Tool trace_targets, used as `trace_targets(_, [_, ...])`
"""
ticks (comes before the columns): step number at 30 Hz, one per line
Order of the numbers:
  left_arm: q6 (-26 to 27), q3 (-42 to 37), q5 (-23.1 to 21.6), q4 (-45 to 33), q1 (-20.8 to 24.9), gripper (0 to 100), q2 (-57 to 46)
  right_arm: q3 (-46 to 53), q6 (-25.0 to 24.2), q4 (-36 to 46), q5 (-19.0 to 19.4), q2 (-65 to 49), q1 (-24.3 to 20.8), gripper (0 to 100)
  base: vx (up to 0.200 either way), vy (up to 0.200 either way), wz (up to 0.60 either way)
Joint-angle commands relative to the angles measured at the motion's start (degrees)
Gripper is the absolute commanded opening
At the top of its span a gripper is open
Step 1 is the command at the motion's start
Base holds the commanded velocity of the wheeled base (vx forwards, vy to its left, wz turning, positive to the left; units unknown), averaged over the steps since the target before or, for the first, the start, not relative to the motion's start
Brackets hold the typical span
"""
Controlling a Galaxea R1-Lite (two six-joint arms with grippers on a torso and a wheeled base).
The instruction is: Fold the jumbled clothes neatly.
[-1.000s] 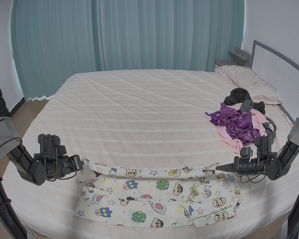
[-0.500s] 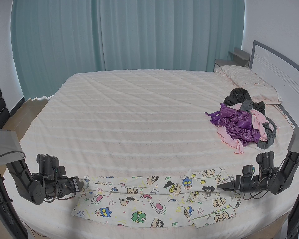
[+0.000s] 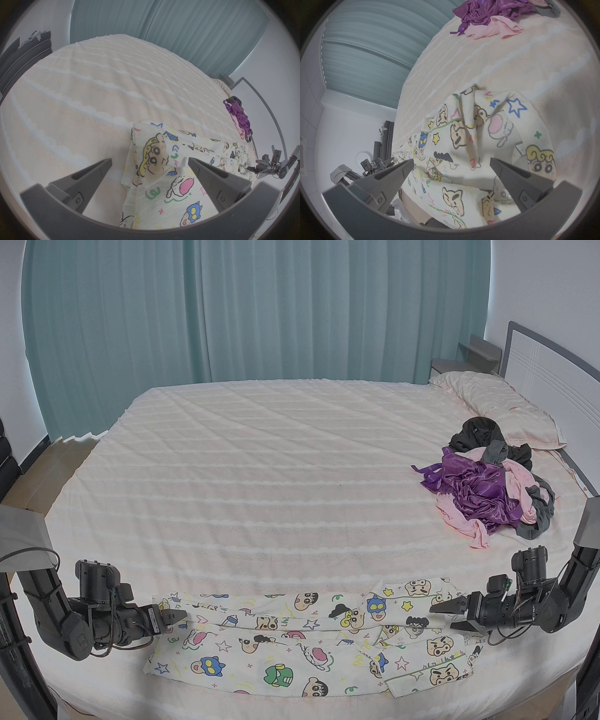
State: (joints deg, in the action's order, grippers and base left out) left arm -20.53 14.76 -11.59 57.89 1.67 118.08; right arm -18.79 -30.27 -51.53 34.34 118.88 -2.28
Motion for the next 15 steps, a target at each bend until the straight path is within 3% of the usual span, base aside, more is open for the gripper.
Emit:
trace_targets(1, [-0.04, -0.26, -0.01, 0.03, 0.0, 100, 0.57, -1.43, -1.72, -1.56, -0.85, 1.7, -1.76, 100, 0.0, 0.0, 0.0])
trace_targets(6, [-0.13, -0.09, -0.01, 0.03, 0.0, 100, 0.57, -3.63, -2.87, -6.65, -6.48, 6.89, -3.7, 100, 0.0, 0.0, 0.0])
trace_targets(13, [-0.21, 0.27, -0.01, 0.03, 0.0, 100, 0.49, -3.71, -2.95, -7.88, -7.01, 8.03, -4.22, 100, 0.0, 0.0, 0.0])
trace_targets(14, [-0.21, 0.27, -0.01, 0.03, 0.0, 100, 0.49, -3.98, -2.95, -7.97, -7.09, 8.03, -4.31, 0, 0.0, 0.0, 0.0])
trace_targets(15, [-0.21, 0.27, -0.01, 0.03, 0.0, 100, 0.49, -3.98, -3.04, -7.97, -7.09, 8.03, -4.31, 0, 0.0, 0.0, 0.0])
